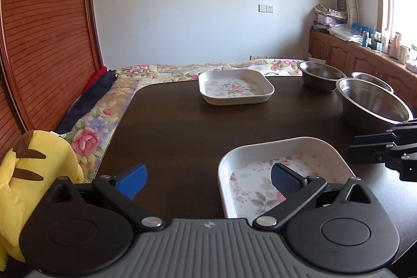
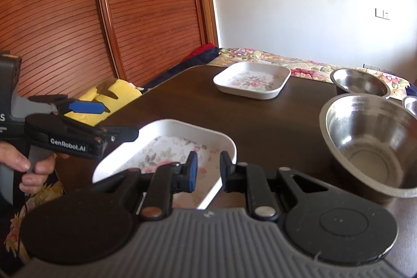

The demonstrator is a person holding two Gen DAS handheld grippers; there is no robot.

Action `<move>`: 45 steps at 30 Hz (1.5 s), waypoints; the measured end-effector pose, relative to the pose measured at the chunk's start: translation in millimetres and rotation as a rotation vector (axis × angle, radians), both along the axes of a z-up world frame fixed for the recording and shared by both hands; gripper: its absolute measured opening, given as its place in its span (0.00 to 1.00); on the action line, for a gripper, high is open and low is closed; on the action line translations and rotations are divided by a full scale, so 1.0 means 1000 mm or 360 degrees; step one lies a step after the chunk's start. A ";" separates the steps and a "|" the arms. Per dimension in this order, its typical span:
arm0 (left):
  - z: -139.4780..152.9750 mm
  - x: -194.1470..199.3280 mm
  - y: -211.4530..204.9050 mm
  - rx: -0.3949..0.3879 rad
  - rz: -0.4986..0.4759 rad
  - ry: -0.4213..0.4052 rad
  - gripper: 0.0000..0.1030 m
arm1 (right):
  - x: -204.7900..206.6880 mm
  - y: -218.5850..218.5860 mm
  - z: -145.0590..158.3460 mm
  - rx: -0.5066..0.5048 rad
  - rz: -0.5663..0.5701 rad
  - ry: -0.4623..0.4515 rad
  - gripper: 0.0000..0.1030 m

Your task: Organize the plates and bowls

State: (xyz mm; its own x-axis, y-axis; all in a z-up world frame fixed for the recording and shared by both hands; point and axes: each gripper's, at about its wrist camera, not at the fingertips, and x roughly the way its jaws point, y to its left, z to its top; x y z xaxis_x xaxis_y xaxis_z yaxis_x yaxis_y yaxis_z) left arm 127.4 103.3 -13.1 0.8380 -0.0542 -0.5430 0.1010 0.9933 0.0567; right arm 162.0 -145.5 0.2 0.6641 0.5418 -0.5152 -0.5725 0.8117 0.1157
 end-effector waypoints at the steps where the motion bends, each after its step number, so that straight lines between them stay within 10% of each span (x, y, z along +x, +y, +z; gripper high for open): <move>1: 0.000 0.002 0.001 -0.0002 -0.0006 0.0007 1.00 | 0.001 0.001 0.001 0.0003 0.0005 -0.0003 0.19; 26: 0.015 0.036 0.027 -0.0089 -0.0050 0.0013 1.00 | 0.025 0.008 0.010 -0.0001 0.0027 -0.0025 0.19; 45: 0.048 0.134 0.028 -0.0088 -0.0195 -0.0057 0.92 | 0.133 0.017 0.055 -0.0166 -0.0091 -0.0133 0.32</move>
State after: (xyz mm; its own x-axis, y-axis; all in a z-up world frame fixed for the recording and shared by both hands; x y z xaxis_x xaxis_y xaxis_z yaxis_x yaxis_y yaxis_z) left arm 261.9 131.7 34.6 0.8422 -0.1861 -0.5061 0.2204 0.9754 0.0082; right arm 295.3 -128.2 55.1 0.7351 0.4483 -0.5085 -0.5293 0.8483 -0.0172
